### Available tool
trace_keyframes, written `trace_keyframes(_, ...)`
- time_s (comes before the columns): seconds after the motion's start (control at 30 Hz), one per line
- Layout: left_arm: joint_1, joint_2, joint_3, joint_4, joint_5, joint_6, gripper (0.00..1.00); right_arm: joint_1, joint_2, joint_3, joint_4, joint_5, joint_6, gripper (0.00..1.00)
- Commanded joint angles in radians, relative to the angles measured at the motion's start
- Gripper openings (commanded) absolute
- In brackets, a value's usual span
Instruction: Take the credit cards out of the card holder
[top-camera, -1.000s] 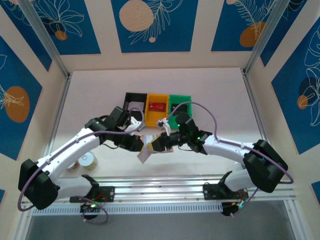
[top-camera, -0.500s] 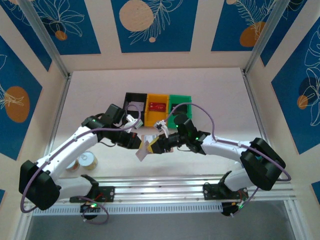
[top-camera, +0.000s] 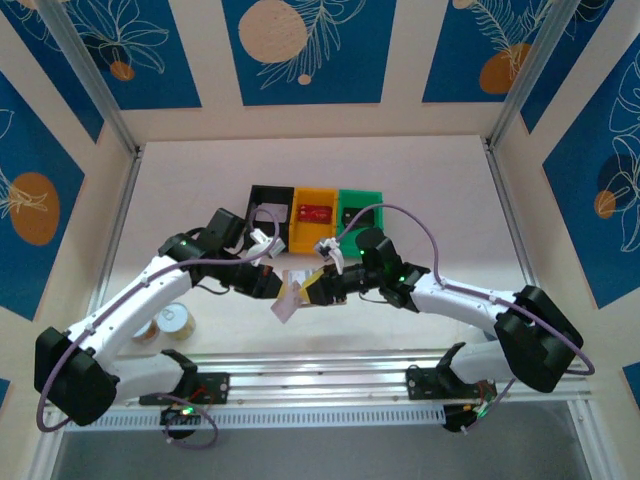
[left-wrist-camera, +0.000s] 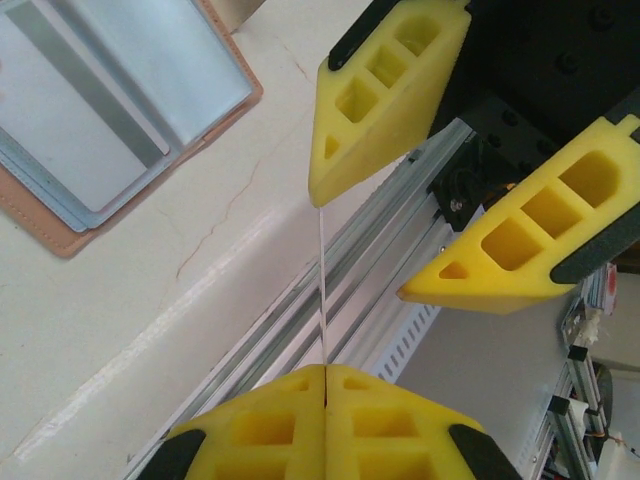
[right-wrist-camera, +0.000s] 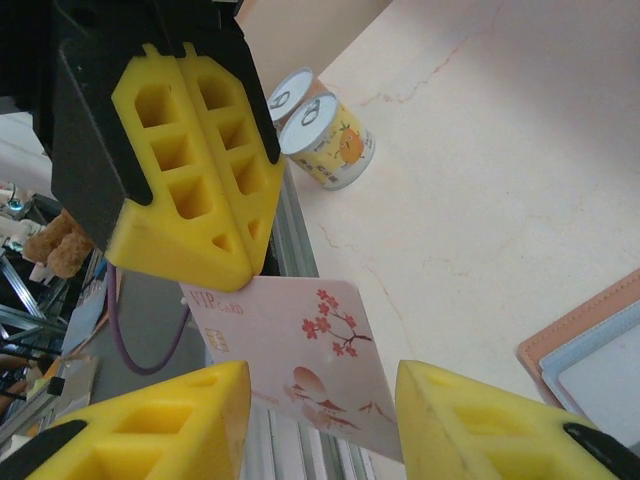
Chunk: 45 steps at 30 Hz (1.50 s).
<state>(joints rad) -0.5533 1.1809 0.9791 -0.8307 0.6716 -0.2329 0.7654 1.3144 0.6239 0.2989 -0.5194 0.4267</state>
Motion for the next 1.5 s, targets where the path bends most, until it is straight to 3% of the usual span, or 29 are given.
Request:
trace_keyframes(0.0,0.01,-0.017,-0.003,-0.01,0.049,0.014,0.0,-0.003,-0.018,-0.012,-0.011,0.012,-0.026,0.44)
trace_keyframes(0.37,0.009,-0.028,-0.008,-0.001,0.086,0.012,0.0,0.005,-0.008,-0.006,-0.003,-0.039,-0.032,0.42)
trace_keyframes(0.63,0.009,-0.034,-0.007,-0.001,0.081,0.014,0.0,0.005,0.007,0.005,-0.004,-0.089,-0.034,0.22)
trace_keyframes(1.17,0.009,-0.035,-0.005,-0.004,0.052,0.019,0.0,0.003,0.017,0.011,0.0,-0.137,-0.026,0.01)
trace_keyframes(1.4,0.011,-0.045,0.01,-0.016,-0.002,0.028,0.0,-0.003,0.03,0.018,-0.006,-0.141,-0.022,0.0)
trace_keyframes(1.47,0.011,-0.056,0.013,-0.018,-0.02,0.028,0.07,-0.008,0.032,0.019,-0.007,-0.136,-0.019,0.0)
